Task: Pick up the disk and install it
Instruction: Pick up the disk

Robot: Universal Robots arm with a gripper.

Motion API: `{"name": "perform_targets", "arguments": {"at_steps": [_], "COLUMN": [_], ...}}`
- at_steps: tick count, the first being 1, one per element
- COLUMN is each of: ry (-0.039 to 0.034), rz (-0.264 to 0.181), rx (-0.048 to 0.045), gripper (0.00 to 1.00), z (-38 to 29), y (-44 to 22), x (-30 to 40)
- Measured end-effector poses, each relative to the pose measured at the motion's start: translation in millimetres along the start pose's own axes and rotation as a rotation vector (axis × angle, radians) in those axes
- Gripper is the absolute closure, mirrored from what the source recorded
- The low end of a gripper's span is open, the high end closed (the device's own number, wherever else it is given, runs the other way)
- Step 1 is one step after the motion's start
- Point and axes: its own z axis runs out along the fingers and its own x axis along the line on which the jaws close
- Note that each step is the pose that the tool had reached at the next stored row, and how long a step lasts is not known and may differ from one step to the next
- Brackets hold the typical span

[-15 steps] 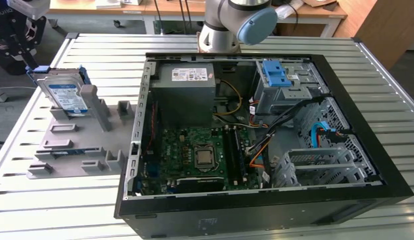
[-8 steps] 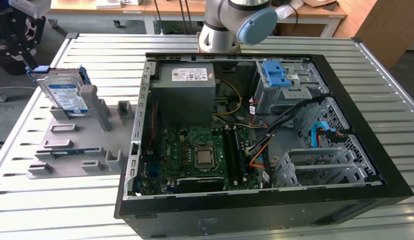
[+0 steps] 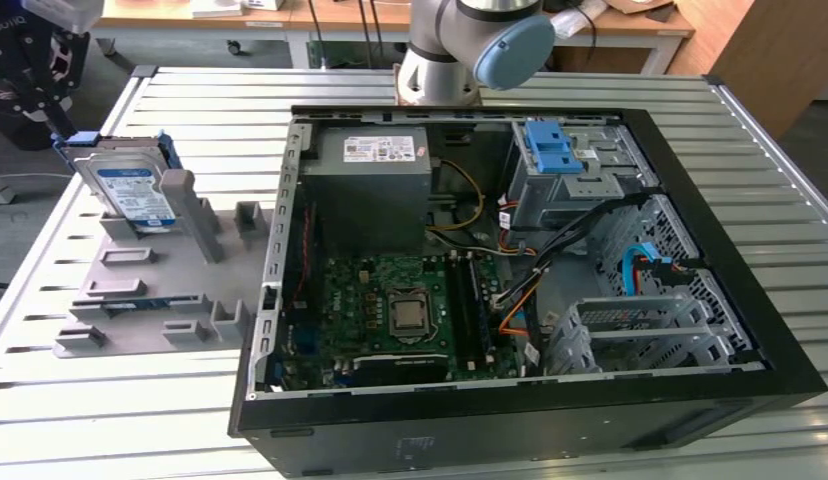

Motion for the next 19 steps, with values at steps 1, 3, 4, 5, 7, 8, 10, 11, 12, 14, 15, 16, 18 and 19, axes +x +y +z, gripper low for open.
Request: {"name": "perform_targets", "arguments": {"at_steps": [1, 3, 4, 5, 7, 8, 10, 11, 12, 14, 15, 16, 18, 19], "ry": [0.0003, 0.0009, 0.0012, 0.0015, 0.0021, 0.0024, 0.0030, 0.0033, 0.0036, 0.0044, 0.0047, 0.0052, 0.0059, 0.0063], "rz": [-0.007, -0.022, -0.029, -0.036, -0.051, -0.057, -0.071, -0.079, -0.087, -0.104, -0.113, -0.123, -0.144, -0.154], "rx": [0.0000, 0.0001, 0.0002, 0.0003, 0.0004, 0.0004, 0.0005, 0.0005, 0.0006, 0.0007, 0.0008, 0.0009, 0.0011, 0.0012], "gripper": [0.89, 0.89, 0.89, 0.89, 0.89, 0.89, 0.89, 0.89, 0.89, 0.89, 0.89, 0.89, 0.89, 0.89], "z": [0.0, 0.0, 0.0, 0.0, 0.0, 0.0, 0.0, 0.0, 0.0, 0.0, 0.0, 0.0, 0.0, 0.0], "y": [0.0, 0.0, 0.0, 0.0, 0.0, 0.0, 0.0, 0.0, 0.0, 0.0, 0.0, 0.0, 0.1, 0.1], "x": [0.0, 0.0, 0.0, 0.0, 0.0, 0.0, 0.0, 0.0, 0.0, 0.0, 0.0, 0.1, 0.1, 0.1]}}
